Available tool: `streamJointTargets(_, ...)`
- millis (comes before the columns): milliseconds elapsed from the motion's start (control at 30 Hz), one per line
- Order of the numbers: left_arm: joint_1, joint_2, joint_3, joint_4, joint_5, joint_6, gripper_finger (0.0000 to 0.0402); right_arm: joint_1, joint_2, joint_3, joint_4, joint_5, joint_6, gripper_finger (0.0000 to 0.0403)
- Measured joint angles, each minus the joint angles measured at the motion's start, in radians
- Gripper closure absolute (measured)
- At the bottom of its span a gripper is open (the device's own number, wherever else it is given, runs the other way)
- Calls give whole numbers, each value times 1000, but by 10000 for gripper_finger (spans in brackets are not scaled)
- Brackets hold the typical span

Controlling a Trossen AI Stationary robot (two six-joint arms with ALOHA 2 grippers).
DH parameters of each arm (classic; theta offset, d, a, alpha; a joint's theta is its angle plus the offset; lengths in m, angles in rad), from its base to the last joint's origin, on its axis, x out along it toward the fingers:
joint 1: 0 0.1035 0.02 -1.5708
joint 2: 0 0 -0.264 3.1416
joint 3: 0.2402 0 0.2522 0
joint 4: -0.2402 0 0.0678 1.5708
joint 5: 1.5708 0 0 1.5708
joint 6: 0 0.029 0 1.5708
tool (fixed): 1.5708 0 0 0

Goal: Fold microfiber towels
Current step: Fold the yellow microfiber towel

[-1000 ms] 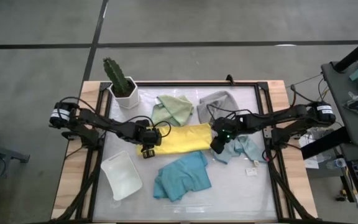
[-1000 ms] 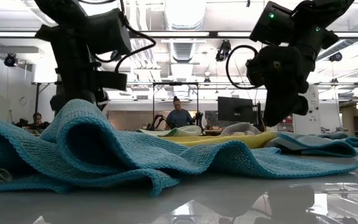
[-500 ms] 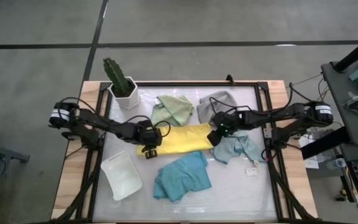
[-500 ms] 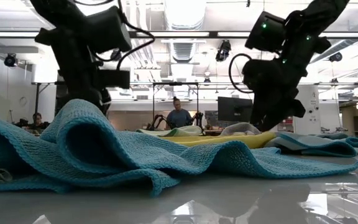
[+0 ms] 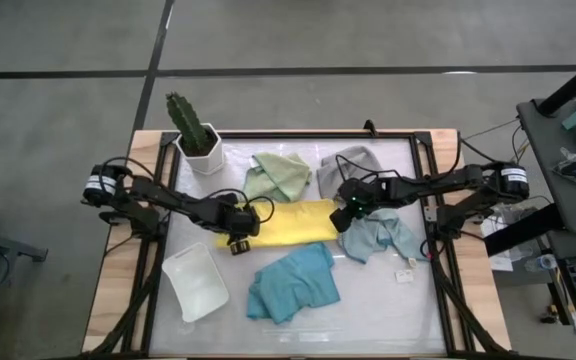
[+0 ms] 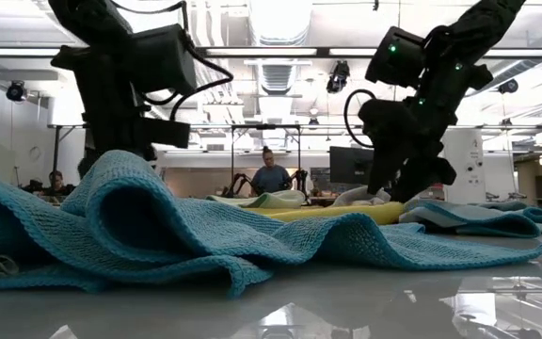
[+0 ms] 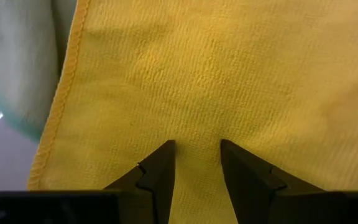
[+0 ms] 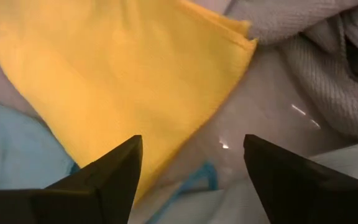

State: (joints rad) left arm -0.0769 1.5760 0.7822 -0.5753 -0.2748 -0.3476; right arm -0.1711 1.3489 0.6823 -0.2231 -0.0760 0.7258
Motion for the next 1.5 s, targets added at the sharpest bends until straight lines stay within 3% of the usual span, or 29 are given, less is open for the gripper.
streamJointTargets(500, 0, -3, -2, -19, 0, -13, 284, 0, 132, 1, 147, -2, -1, 133)
streamJointTargets(633, 0, -3, 0, -18, 0, -13, 284, 0, 169, 13, 202, -43, -11, 133)
streamJointTargets(1000, 0, -3, 1, -12, 0, -13, 284, 0, 253, 48, 336, -116, -30, 170)
streamJointTargets(1200, 0, -2, 1, -12, 0, -12, 284, 0, 243, 49, 327, -116, -30, 227)
streamJointTargets(1500, 0, -4, 9, -17, -7, -12, 284, 0, 225, 49, 333, -115, -88, 380)
